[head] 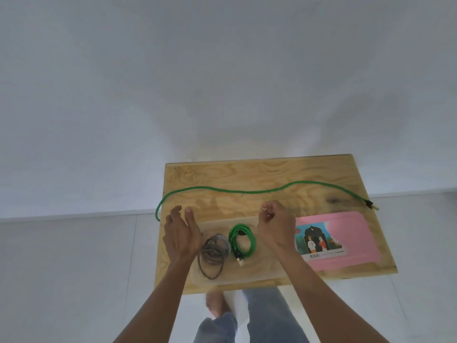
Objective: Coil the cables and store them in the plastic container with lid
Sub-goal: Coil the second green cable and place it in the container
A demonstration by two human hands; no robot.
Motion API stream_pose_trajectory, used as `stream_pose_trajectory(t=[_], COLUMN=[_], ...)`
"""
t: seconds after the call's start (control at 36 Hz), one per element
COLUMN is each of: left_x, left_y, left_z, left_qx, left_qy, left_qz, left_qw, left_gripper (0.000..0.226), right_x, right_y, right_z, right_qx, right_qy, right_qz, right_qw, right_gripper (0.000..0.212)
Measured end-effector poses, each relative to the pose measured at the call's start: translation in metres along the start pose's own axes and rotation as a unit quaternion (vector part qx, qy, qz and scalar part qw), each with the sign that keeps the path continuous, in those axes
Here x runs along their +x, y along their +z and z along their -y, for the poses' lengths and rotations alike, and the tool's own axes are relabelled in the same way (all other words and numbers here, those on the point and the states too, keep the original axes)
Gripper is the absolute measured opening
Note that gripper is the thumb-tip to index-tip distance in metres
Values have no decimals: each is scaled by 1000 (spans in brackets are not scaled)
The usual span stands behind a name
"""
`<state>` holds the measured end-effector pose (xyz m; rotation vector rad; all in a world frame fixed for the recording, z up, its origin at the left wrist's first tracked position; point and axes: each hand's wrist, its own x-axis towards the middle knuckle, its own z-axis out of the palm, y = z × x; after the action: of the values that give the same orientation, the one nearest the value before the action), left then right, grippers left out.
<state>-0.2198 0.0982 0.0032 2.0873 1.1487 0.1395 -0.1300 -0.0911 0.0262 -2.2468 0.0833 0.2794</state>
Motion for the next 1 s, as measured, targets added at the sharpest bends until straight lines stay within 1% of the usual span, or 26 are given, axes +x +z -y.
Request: stream_pose_trajectory(t=[0.06, 0.14, 0.25, 0.33, 0.39, 0.44, 0.53, 0.58, 0.67, 0.75, 0.83, 0.94, 1.0], left_x=[21, 49, 77, 96, 106, 114, 119, 118, 116, 111, 107, 102, 100], left_y=[0, 5, 17, 29, 37, 45, 53, 57, 59, 55, 44, 15, -2], left_z=[-10, -25, -40, -42, -42, -42, -44, -48, -54, -56, -60, -75, -84], left_qx=[16, 52, 150, 219, 261, 288, 324, 337, 351, 353, 334, 292, 270], left_qy=[23, 57, 89, 95, 91, 83, 82, 82, 83, 81, 88, 80, 79], left_qz=[4, 50, 129, 176, 208, 229, 221, 201, 179, 167, 148, 125, 105], left_qw=[1000, 996, 976, 955, 938, 926, 916, 916, 915, 917, 927, 945, 954], left_gripper=[46, 42, 51, 63, 71, 73, 66, 56, 36, 23, 18, 18, 20], right_x=[22, 57, 96, 113, 120, 125, 130, 132, 133, 131, 129, 122, 119], right_y=[-1, 7, 22, 29, 32, 35, 39, 40, 39, 34, 29, 20, 13], right_z=[5, 4, -4, -10, -15, -21, -27, -29, -30, -28, -20, 7, 26], right_qx=[-21, -63, -159, -197, -203, -200, -212, -225, -252, -273, -282, -259, -244], right_qy=[-19, -32, -36, -47, -52, -54, -75, -94, -117, -125, -139, -176, -190], right_qz=[16, 72, 180, 222, 251, 269, 260, 250, 243, 247, 242, 194, 173], right_qw=[999, 995, 970, 954, 945, 941, 939, 937, 929, 921, 918, 930, 935], right_gripper=[17, 21, 37, 52, 57, 57, 53, 47, 32, 20, 20, 23, 18])
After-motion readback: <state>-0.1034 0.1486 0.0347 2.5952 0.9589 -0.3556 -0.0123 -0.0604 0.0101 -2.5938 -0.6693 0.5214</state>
